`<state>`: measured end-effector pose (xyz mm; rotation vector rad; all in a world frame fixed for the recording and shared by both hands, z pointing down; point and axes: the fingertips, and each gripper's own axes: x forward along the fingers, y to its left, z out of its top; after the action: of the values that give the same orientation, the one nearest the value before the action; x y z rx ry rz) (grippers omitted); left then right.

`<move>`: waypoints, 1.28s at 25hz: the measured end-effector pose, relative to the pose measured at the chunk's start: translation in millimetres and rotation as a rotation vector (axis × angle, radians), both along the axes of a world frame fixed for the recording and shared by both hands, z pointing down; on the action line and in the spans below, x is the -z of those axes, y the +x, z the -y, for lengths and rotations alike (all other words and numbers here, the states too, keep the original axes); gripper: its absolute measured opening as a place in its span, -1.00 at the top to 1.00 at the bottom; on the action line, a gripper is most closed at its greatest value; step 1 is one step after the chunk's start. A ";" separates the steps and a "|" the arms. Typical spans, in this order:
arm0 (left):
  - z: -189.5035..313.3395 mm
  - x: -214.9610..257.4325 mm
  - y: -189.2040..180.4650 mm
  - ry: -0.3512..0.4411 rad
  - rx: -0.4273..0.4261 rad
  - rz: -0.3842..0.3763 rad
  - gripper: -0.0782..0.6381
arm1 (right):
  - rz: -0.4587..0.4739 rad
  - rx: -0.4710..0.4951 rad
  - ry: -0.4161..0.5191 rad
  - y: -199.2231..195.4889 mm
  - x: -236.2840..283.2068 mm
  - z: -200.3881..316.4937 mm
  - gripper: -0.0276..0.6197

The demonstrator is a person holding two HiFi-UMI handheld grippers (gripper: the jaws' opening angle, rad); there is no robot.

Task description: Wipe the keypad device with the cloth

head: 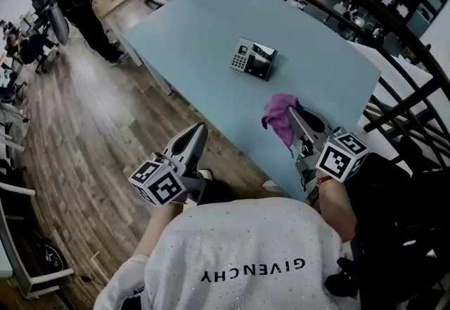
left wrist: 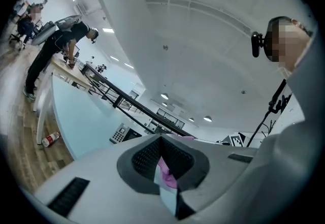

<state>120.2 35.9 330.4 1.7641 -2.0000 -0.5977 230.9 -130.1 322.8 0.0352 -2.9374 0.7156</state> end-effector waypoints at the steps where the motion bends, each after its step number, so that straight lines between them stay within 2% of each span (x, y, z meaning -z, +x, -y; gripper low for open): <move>1: 6.6 2.2 -9.0 0.003 -0.023 0.002 0.78 | -0.001 -0.020 -0.001 -5.2 1.2 3.9 0.81; 7: 35.6 23.4 -69.0 0.023 -0.163 0.034 0.78 | 0.030 -0.146 0.012 -50.9 22.6 19.6 0.81; 15: 29.7 50.9 -155.4 0.067 -0.245 0.088 0.78 | 0.065 -0.259 0.065 -116.3 49.5 4.8 0.81; 18: 25.5 51.9 -191.1 0.078 -0.229 0.145 0.78 | 0.061 -0.295 0.095 -142.7 50.9 0.0 0.81; 21: 23.2 43.5 -223.9 0.040 -0.195 0.211 0.78 | 0.044 -0.340 0.105 -165.6 41.8 -3.6 0.81; 25: 21.9 23.5 -244.9 -0.043 -0.241 0.251 0.78 | -0.016 -0.393 0.126 -186.0 18.4 -12.9 0.81; 27: 25.1 14.3 -247.3 -0.052 -0.274 0.241 0.78 | -0.061 -0.405 0.126 -190.2 5.0 -15.9 0.81; 29: 29.4 9.2 -245.8 -0.032 -0.299 0.223 0.78 | -0.101 -0.414 0.115 -190.6 -6.7 -16.2 0.81; 32: 31.5 8.4 -241.9 0.043 -0.308 0.187 0.78 | -0.137 -0.440 0.085 -188.0 -24.0 -12.2 0.81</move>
<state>-121.7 4.4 321.9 2.1685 -1.7862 -0.3909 42.9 -117.9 346.8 0.7253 -2.8462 0.6049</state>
